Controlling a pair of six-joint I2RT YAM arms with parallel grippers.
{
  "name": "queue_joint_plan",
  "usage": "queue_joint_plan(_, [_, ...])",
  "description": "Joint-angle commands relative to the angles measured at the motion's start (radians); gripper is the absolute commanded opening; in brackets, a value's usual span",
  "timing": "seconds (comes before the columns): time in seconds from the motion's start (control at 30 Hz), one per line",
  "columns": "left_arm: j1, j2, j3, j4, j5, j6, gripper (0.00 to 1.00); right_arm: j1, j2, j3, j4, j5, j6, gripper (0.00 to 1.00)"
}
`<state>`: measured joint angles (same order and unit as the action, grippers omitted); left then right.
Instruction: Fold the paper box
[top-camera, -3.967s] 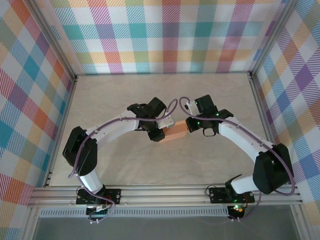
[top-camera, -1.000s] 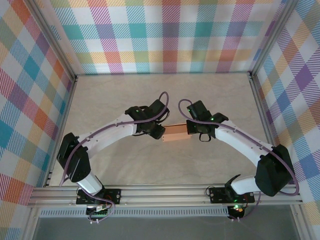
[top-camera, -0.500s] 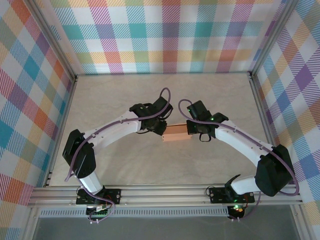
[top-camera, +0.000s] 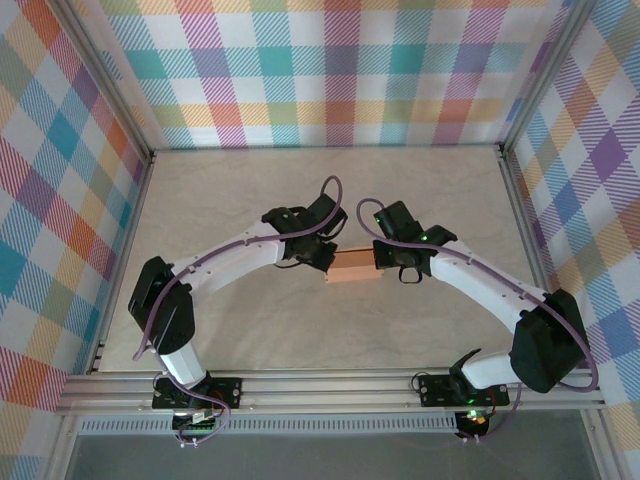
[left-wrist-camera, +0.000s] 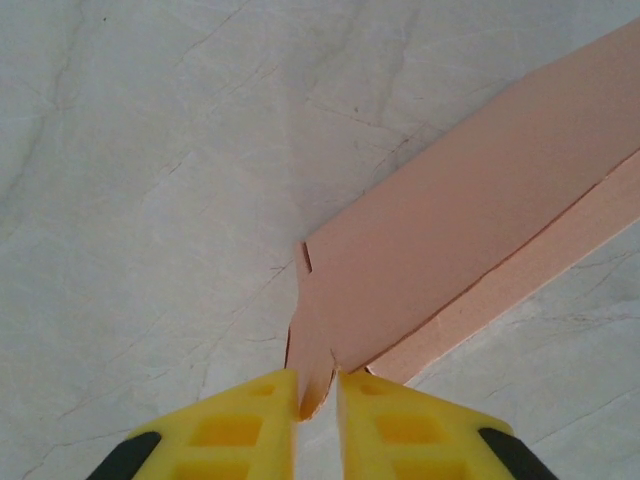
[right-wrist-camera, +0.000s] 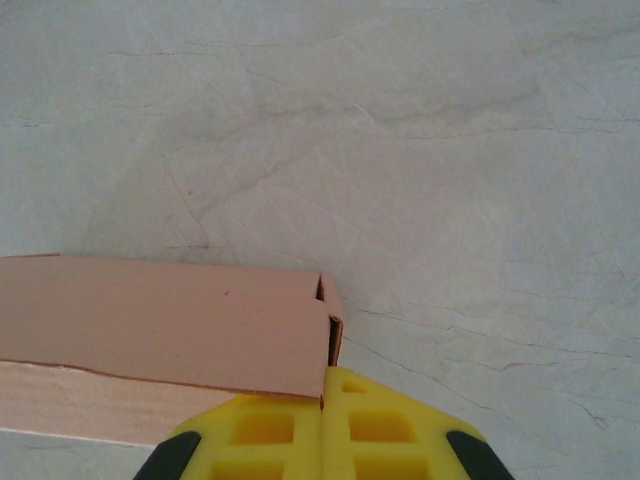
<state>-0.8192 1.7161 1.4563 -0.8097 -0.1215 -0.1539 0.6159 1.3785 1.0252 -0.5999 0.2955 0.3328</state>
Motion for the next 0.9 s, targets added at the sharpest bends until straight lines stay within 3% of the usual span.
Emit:
queue_joint_plan(0.0, [0.009, 0.005, 0.019, 0.006, 0.006, -0.01, 0.15, 0.007, -0.001, 0.027, -0.001, -0.011, -0.001, 0.04])
queue_joint_plan(0.17, [0.009, 0.007, 0.022, 0.009, 0.003, -0.012, 0.0, 0.007, -0.003, 0.026, -0.002, -0.019, 0.001, 0.04])
queue_joint_plan(0.33, [0.008, 0.008, 0.019, 0.027, 0.017, -0.046, 0.0, 0.007, -0.004, 0.026, 0.0, -0.017, 0.0, 0.05])
queue_joint_plan(0.67, [0.042, 0.034, 0.053, 0.024, 0.077, -0.304, 0.0, 0.012, -0.002, 0.022, 0.0, -0.006, -0.005, 0.05])
queue_joint_plan(0.87, [0.058, 0.058, 0.085, 0.014, 0.12, -0.39, 0.0, 0.015, -0.002, 0.018, -0.001, 0.002, -0.008, 0.05])
